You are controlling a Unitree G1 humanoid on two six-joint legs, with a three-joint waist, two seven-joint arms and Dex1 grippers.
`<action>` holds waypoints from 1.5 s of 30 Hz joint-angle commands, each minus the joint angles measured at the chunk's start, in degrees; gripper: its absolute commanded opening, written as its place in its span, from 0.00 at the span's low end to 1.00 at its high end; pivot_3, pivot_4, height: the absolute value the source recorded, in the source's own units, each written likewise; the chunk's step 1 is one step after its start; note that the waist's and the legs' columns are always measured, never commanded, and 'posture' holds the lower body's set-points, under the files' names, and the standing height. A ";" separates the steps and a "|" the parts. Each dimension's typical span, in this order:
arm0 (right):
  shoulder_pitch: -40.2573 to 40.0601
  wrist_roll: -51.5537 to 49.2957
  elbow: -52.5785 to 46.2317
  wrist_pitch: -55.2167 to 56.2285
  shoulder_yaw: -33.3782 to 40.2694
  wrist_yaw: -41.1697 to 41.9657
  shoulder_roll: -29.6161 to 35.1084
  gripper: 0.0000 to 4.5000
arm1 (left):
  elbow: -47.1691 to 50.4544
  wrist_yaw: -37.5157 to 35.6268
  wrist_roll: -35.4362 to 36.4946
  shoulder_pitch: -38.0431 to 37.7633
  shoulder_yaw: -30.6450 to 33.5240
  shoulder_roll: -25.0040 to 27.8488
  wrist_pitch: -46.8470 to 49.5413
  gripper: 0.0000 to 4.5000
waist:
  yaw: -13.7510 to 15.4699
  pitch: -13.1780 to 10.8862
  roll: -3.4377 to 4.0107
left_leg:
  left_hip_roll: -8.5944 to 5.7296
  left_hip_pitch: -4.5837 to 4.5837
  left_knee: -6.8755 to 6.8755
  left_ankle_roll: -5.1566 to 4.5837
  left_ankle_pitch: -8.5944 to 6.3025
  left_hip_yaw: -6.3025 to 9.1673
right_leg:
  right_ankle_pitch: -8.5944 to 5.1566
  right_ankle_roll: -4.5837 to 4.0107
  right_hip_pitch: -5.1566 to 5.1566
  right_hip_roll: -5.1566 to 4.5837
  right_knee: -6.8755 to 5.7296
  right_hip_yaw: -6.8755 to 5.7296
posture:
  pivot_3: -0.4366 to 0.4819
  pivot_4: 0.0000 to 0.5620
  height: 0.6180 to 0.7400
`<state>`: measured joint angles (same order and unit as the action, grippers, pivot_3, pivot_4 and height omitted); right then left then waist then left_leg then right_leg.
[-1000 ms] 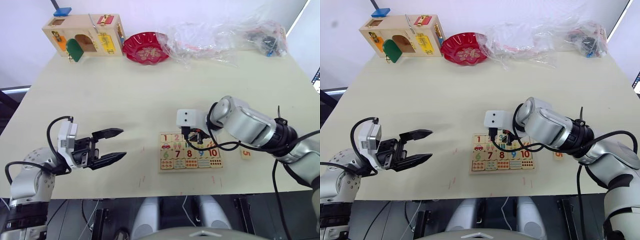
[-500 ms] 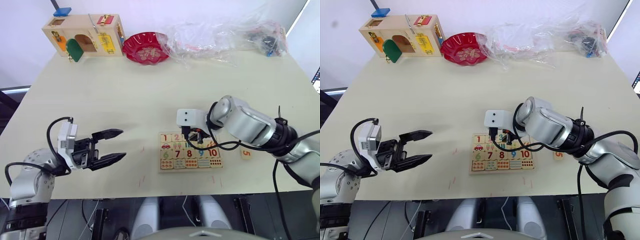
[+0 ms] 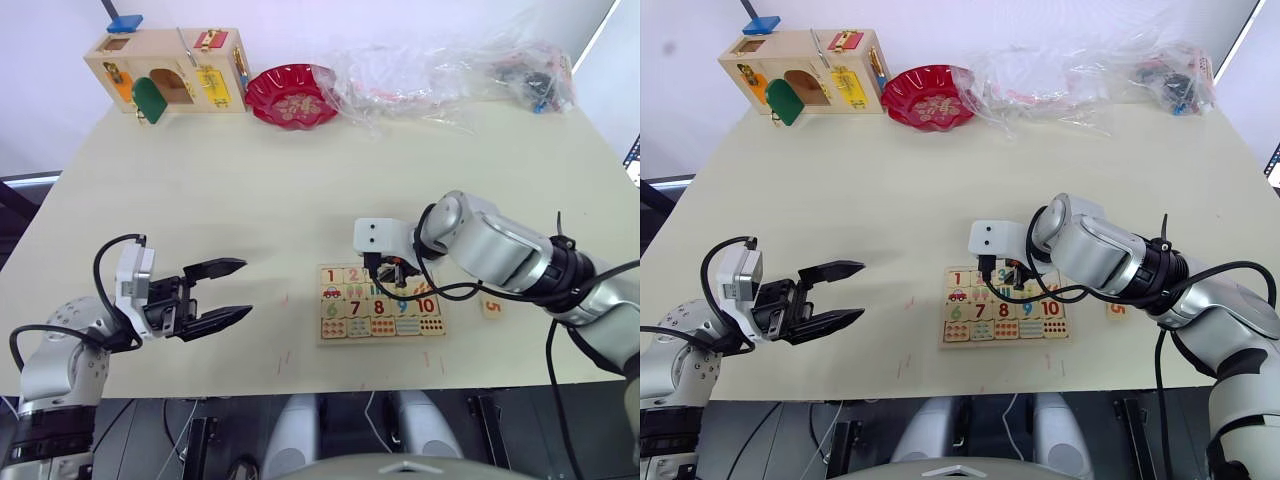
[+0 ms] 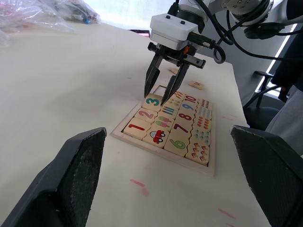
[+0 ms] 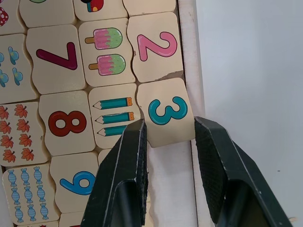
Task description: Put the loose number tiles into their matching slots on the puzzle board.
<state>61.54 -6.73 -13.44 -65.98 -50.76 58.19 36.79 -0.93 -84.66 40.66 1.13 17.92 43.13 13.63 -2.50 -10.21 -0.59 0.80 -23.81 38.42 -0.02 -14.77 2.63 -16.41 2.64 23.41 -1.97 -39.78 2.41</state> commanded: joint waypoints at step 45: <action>-31.79 -12.81 -1.20 29.76 37.86 -3.26 -5.83 0.98 | 1.45 0.41 0.88 1.51 0.98 0.60 0.20 1.00 | 0.16 0.03 -0.15 | -0.01 0.04 0.02 -0.01 0.00 -0.03 | 0.00 0.01 -0.07 0.04 -0.02 0.00 | 0.48 0.27 1.00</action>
<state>29.72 -19.55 -14.85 -39.23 -14.54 54.63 30.98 -0.68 -83.81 40.68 2.15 18.08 43.19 13.75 -2.34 -10.18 -0.74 0.80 -23.76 38.44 -0.03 -14.77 2.59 -16.41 2.65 23.34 -1.93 -39.80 2.42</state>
